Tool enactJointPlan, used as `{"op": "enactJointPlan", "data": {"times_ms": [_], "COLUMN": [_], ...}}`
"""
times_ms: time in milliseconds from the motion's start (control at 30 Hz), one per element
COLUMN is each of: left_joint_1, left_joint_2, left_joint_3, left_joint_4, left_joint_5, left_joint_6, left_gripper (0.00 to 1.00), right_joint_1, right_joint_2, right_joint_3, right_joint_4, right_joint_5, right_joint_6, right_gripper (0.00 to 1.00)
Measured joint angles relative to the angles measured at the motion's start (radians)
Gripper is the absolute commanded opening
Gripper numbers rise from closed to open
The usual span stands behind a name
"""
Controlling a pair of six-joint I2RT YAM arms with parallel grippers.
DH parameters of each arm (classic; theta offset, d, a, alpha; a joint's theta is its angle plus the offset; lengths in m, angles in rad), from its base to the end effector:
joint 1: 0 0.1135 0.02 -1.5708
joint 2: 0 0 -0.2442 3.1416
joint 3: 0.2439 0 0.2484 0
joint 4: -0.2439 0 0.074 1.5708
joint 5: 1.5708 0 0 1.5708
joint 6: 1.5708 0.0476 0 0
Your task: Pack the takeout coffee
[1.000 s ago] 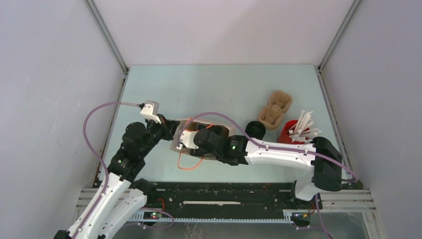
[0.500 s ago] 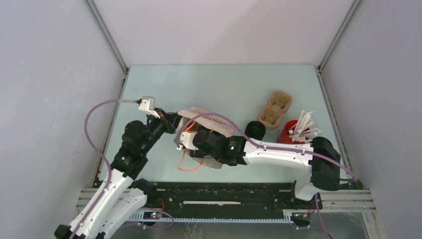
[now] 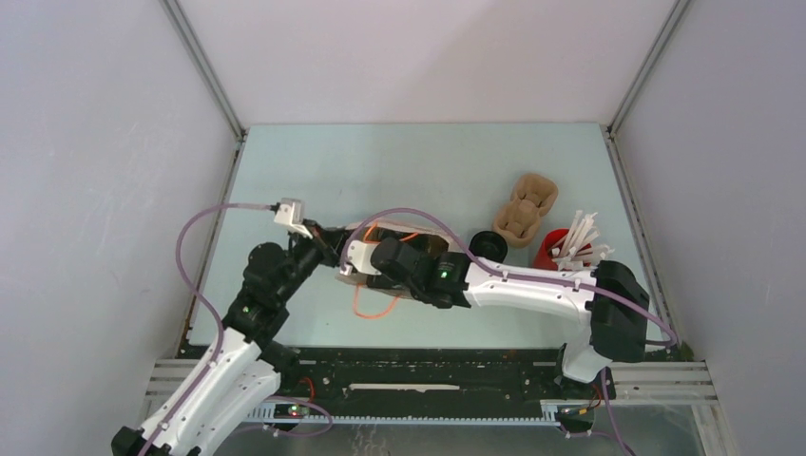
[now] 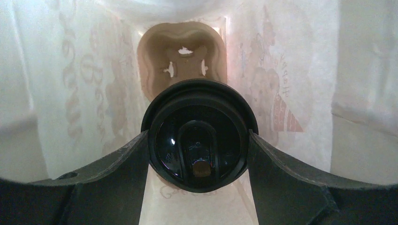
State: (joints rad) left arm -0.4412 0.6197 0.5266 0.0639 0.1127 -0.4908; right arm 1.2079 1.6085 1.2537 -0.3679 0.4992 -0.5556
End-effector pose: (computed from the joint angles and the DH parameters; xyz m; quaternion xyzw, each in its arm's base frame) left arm 0.1677 -0.0851 0.2891 0.0215 0.7170 -0.3486 0.6033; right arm 0.1501 0.3312 0.2534 -0.6171 0.6400 -0.0855 0.4498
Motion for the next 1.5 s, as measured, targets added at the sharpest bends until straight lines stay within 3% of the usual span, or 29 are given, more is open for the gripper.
{"op": "enactJointPlan", "data": {"times_ms": [100,333,633,867,1067,1500], "left_joint_1": [0.000,0.000,0.000,0.005,0.005,-0.010], "left_joint_2": [-0.080,-0.147,-0.113,-0.003,-0.072,-0.169], "left_joint_3": [-0.080,-0.103,-0.101,0.002,0.006,-0.091], "left_joint_4": [-0.013,-0.022,-0.024,-0.042,-0.054,-0.093], "left_joint_5": [-0.003,-0.005,-0.051,-0.106,-0.127,-0.133], "left_joint_6": [-0.017,-0.034,-0.063,-0.058,-0.021,-0.007], "left_gripper": [0.00,0.00,0.00,0.00,0.00,0.00], "right_joint_1": [0.014,0.050,0.076,0.036,0.059,0.071], "right_joint_2": [0.012,0.034,0.070,0.108,0.108,0.119], "right_joint_3": [0.000,0.004,0.019,0.077,0.120,0.122], "right_joint_4": [-0.011,-0.044,-0.104,-0.089,-0.122,-0.137], "right_joint_5": [0.023,0.063,0.027,0.004,-0.009,0.145], "right_joint_6": [-0.005,-0.012,0.065,0.072,0.071,0.074], "right_gripper": [0.21,0.21,0.22,0.22,0.22,0.21]}}
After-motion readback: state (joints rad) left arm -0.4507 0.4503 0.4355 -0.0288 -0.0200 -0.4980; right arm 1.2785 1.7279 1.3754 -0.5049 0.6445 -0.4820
